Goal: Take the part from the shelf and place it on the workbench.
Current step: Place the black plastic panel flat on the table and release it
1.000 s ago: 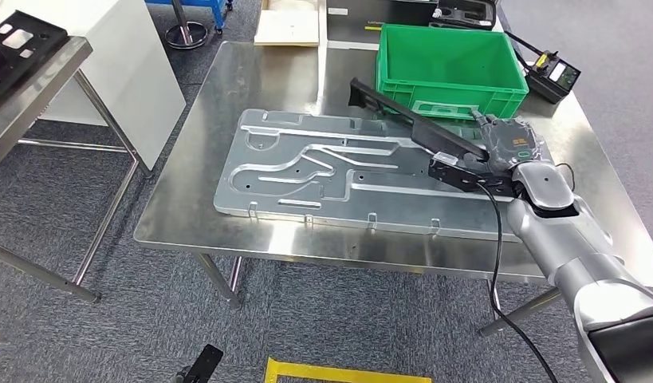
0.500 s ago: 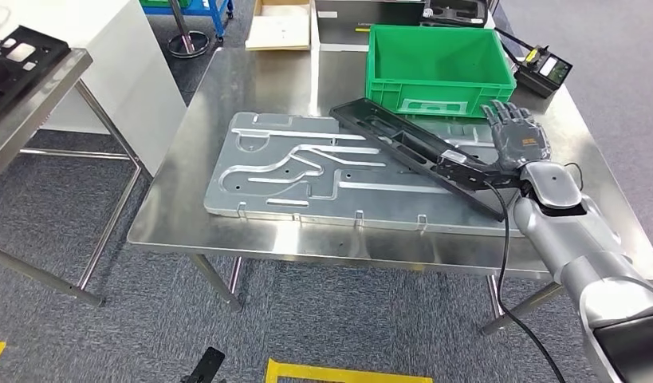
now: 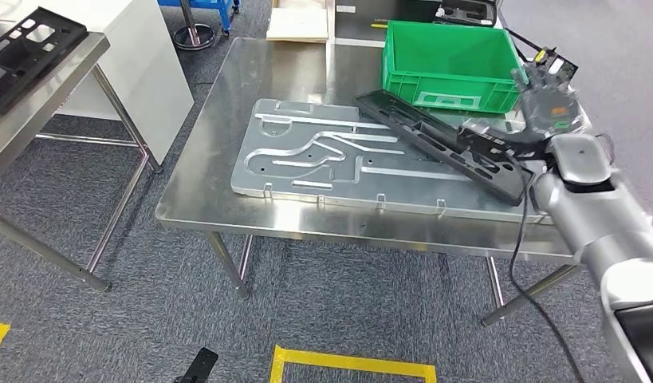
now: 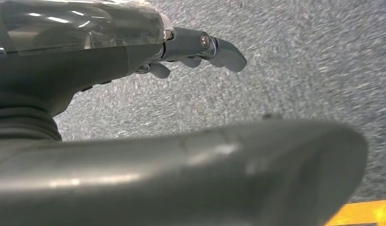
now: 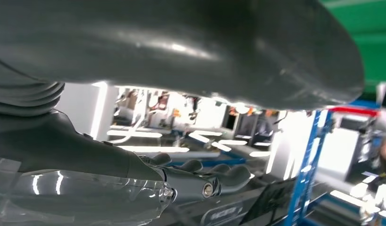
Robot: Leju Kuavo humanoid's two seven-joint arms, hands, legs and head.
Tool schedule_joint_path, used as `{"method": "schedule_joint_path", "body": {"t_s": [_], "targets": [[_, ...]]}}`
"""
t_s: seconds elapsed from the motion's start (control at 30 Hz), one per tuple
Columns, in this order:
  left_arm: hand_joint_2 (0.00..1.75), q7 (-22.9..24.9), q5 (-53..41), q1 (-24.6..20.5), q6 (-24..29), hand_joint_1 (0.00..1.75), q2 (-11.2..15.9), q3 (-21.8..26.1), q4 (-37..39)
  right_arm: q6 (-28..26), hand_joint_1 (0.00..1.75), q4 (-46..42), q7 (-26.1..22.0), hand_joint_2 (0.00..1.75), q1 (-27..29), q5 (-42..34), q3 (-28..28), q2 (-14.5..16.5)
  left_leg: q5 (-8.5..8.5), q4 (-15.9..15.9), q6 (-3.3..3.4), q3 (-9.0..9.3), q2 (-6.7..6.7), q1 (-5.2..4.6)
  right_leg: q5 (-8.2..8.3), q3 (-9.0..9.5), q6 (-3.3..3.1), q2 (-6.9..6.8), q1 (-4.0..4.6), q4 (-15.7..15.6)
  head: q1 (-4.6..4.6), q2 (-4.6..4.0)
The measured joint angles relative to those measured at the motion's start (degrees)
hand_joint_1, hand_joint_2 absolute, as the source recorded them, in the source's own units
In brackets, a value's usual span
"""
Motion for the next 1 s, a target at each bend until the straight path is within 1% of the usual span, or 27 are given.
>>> {"method": "schedule_joint_path", "body": {"t_s": [0.03, 0.07, 0.1, 0.13, 0.2, 0.23, 0.27, 0.33, 0.37, 0.4, 0.43, 0.47, 0.5, 0.53, 0.57, 0.6, 0.63, 0.67, 0.7, 0.73, 0.77, 0.8, 0.83, 0.87, 0.9, 0.93, 1.0], "targets": [[0.0, 0.0, 0.0, 0.1, 0.0, 0.0, 0.0, 0.0, 0.0, -0.1, 0.0, -0.1, 0.0, 0.0, -0.3, 0.2, -0.2, -0.6, 0.47, 0.1, 0.05, -0.65, 0.0, -0.07, -1.08, -0.29, 0.03, 0.01, 0.09, 2.8, 0.0, 0.0], [0.0, 0.0, 0.0, 0.1, 0.0, 0.0, 0.0, 0.0, 0.0, -0.2, 0.0, -0.3, -0.1, 0.0, -0.6, 0.5, -0.4, -1.2, 0.92, 0.1, 0.05, -1.3, 0.0, -0.13, -0.98, 0.38, -0.04, 0.01, 0.17, 3.6, 0.0, 0.0], [0.0, 0.0, 0.0, 0.1, 0.1, 0.0, -0.1, 0.0, 0.0, -0.4, 0.0, -0.5, -0.1, 0.0, -0.9, 0.8, -0.7, -1.9, 1.36, 0.2, 0.02, -1.9, -0.03, -0.2, 0.01, 2.14, -0.24, 0.01, 0.24, 2.2, 0.01, 0.0], [0.0, 0.0, 0.1, 0.1, 0.1, 0.0, -0.1, 0.1, 0.0, -0.6, 0.0, -0.8, -0.1, 0.0, -1.4, 1.2, -0.9, -2.6, 1.78, 0.2, -0.05, -2.45, -0.05, -0.28, 1.27, 4.82, -0.56, 0.02, 0.34, -1.0, 0.01, 0.0], [0.0, 0.0, 0.4, 0.1, 0.2, 0.0, -0.2, 0.1, 0.0, -0.9, 0.0, -1.6, -0.3, 0.0, -3.0, 1.8, -1.2, -4.0, 2.62, 0.3, -0.36, -3.33, -0.07, -0.5, 2.24, 10.69, -1.43, 0.0, 0.74, -9.2, -0.01, 0.0], [0.0, 0.0, 0.5, 0.2, 0.3, 0.0, -0.3, 0.1, 0.0, -1.0, 0.0, -2.0, -0.4, 0.0, -3.8, 2.0, -1.4, -4.6, 3.07, 0.3, -0.63, -3.54, -0.07, -0.54, 2.33, 12.4, -1.78, -0.01, 1.01, -11.9, -0.02, 0.0], [0.0, 0.0, 0.6, 0.2, 0.3, 0.0, -0.3, 0.2, 0.0, -1.0, 0.0, -2.2, -0.6, 0.0, -4.5, 2.2, -1.6, -5.2, 3.54, 0.1, -0.95, -3.66, -0.05, -0.49, 2.28, 13.19, -2.06, -0.04, 1.28, -13.4, -0.03, 0.0], [0.0, 0.0, 0.8, 0.4, 0.4, 0.0, -0.4, 0.3, 0.0, -1.1, 0.0, -2.5, -0.7, 0.0, -5.1, 2.4, -1.8, -5.9, 4.37, -0.3, -1.65, -3.83, -0.06, -0.41, 3.33, 12.87, -2.63, -0.17, 1.32, -14.2, -0.02, 0.0], [0.0, -0.1, 0.9, 0.5, 0.5, 0.0, -0.4, 0.4, 0.0, -1.3, 0.0, -2.6, -0.7, 0.0, -5.3, 2.6, -1.9, -6.1, 3.85, 0.0, -1.98, -4.2, -0.04, -0.41, 3.94, 12.59, -3.03, -0.27, 1.16, -14.6, -0.02, 0.0], [0.0, -0.2, 1.1, 0.6, 0.6, 0.0, -0.4, 0.5, 0.0, -1.5, 0.0, -2.9, -0.9, 0.0, -5.4, 2.8, -2.0, -6.4, 2.23, 1.2, -2.3, -4.83, -0.03, -0.43, 4.66, 12.1, -3.46, -0.39, 0.94, -15.0, -0.03, 0.0], [0.0, -0.4, 1.3, 0.7, 0.8, 0.0, -0.4, 0.6, 0.0, -1.7, 0.0, -3.2, -1.1, 0.0, -5.5, 2.9, -2.1, -6.7, -0.36, 3.6, -2.59, -5.68, 0.01, -0.38, 5.39, 11.51, -3.75, -0.5, 0.74, -15.2, -0.03, 0.0], [0.0, -0.5, 1.4, 0.7, 0.8, 0.0, -0.4, 0.8, 0.0, -2.0, 0.0, -3.5, -1.4, 0.0, -5.6, 2.9, -2.3, -7.2, -3.44, 7.0, -2.91, -6.6, 0.04, -0.26, 6.02, 10.77, -3.91, -0.58, 0.76, -15.3, -0.04, 0.0], [0.0, -0.7, 1.5, 0.8, 0.9, 0.0, -0.4, 0.9, 0.0, -2.2, 0.0, -3.9, -1.7, 0.0, -5.6, 2.9, -2.5, -7.8, -5.96, 11.0, -3.17, -7.39, 0.05, -0.12, 6.62, 9.99, -3.95, -0.66, 0.77, -15.2, -0.04, 0.0], [0.0, -0.7, 1.6, 0.9, 0.9, 0.0, -0.4, 0.9, 0.0, -2.3, 0.0, -4.2, -1.9, 0.0, -5.6, 2.9, -2.7, -8.4, -7.17, 14.3, -3.41, -7.74, 0.07, 0.01, 7.22, 9.18, -3.88, -0.72, 0.78, -15.1, -0.03, 0.0], [0.0, -0.7, 1.6, 0.9, 0.9, 0.0, -0.4, 0.9, 0.0, -2.4, 0.0, -4.3, -2.1, 0.0, -5.6, 2.9, -2.7, -8.9, -7.0, 16.3, -3.58, -7.44, 0.08, 0.1, 7.82, 8.32, -3.79, -0.77, 0.77, -14.9, -0.03, 0.0], [0.0, -0.8, 1.6, 1.0, 0.9, 0.0, -0.4, 1.0, 0.0, -2.4, 0.0, -4.5, -2.2, 0.0, -5.6, 2.9, -2.8, -9.3, -5.71, 16.3, -3.68, -6.24, 0.09, 0.17, 8.4, 7.41, -3.66, -0.78, 0.75, -14.7, -0.03, 0.0], [0.0, -0.8, 1.7, 1.0, 0.9, 0.0, -0.4, 1.0, 0.0, -2.4, 0.0, -4.7, -2.2, 0.0, -5.6, 2.9, -2.9, -9.6, -4.12, 14.4, -3.67, -4.11, 0.1, 0.21, 8.95, 6.53, -3.5, -0.76, 0.72, -14.5, -0.03, 0.0], [0.0, -0.8, 1.7, 1.0, 0.9, 0.0, -0.4, 1.0, 0.0, -2.4, 0.0, -4.9, -2.3, 0.0, -5.6, 2.9, -3.0, -9.9, -3.4, 10.8, -3.54, -1.18, 0.11, 0.23, 9.46, 5.78, -3.28, -0.73, 0.7, -14.2, -0.03, 0.0], [0.0, -0.8, 1.7, 0.9, 0.9, 0.0, -0.4, 1.0, 0.0, -2.5, 0.0, -5.2, -2.4, 0.0, -5.6, 2.9, -3.2, -10.3, -3.62, 6.4, -3.27, 2.03, 0.1, 0.13, 9.9, 5.17, -3.0, -0.67, 0.72, -14.0, -0.03, 0.0], [0.0, -0.8, 1.7, 0.8, 0.9, 0.0, -0.4, 1.0, 0.0, -2.8, 0.0, -5.5, -2.4, 0.0, -5.6, 2.8, -3.4, -10.6, -4.27, 2.9, -2.87, 4.37, 0.07, -0.03, 10.38, 4.84, -2.65, -0.65, 0.74, -13.9, -0.03, 0.0], [0.0, -0.9, 1.7, 0.7, 1.0, 0.0, -0.3, 1.1, 0.0, -3.3, 0.0, -5.8, -2.5, 0.0, -5.5, 2.7, -3.7, -11.0, -5.03, 0.6, -2.44, 5.83, 0.03, -0.25, 10.86, 4.66, -2.24, -0.68, 0.77, -13.9, -0.04, 0.0], [0.0, -1.0, 1.7, 0.7, 1.0, 0.0, -0.3, 1.1, 0.0, -4.0, 0.0, -6.2, -2.7, 0.0, -5.4, 2.3, -4.0, -11.6, -5.14, -0.4, -1.98, 6.22, -0.07, -0.51, 11.37, 4.58, -1.82, -0.77, 0.76, -14.0, -0.05, 0.0], [0.0, -1.1, 1.7, 0.7, 1.0, 0.0, -0.3, 1.2, 0.0, -5.1, 0.0, -6.7, -3.1, 0.0, -4.8, 1.6, -4.4, -12.4, -4.61, -0.5, -1.43, 5.74, -0.16, -0.47, 11.86, 4.53, -1.43, -0.88, 0.7, -14.2, -0.1, 0.0], [0.0, -1.2, 1.7, 0.7, 1.0, 0.0, -0.3, 1.2, 0.0, -6.5, 0.0, -7.4, -3.7, 0.0, -3.9, 0.5, -5.0, -13.5, -3.94, -0.7, -0.93, 5.35, -0.18, -0.36, 11.6, 4.29, -1.07, -0.84, 0.62, -14.2, -0.13, 0.0], [0.0, -1.2, 1.7, 0.8, 1.0, 0.0, -0.3, 1.3, 0.0, -8.1, 0.0, -8.2, -4.3, 0.0, -2.5, -0.9, -5.9, -14.9, -3.16, -0.9, -0.33, 4.75, -0.24, -0.18, 10.34, 3.89, -0.74, -0.72, 0.53, -13.4, -0.12, 0.0], [0.0, -1.3, 1.6, 0.8, 1.0, 0.0, -0.3, 1.3, 0.0, -10.0, 0.0, -9.3, -4.9, 0.0, -0.6, -2.4, -7.1, -16.4, -2.29, -1.1, 0.14, 4.01, -0.29, 0.01, 8.0, 3.2, -0.41, -0.52, 0.46, -11.5, -0.11, 0.0], [0.0, -1.5, 1.5, 1.0, 1.0, 0.0, -0.3, 1.4, 0.0, -13.3, 0.0, -12.4, -5.6, 0.0, 4.9, -4.9, -10.2, -19.4, -0.81, -1.2, 0.65, 2.39, -0.51, -0.04, 2.16, 1.45, 0.17, -0.17, 0.37, -4.7, -0.07, 0.0]]}}
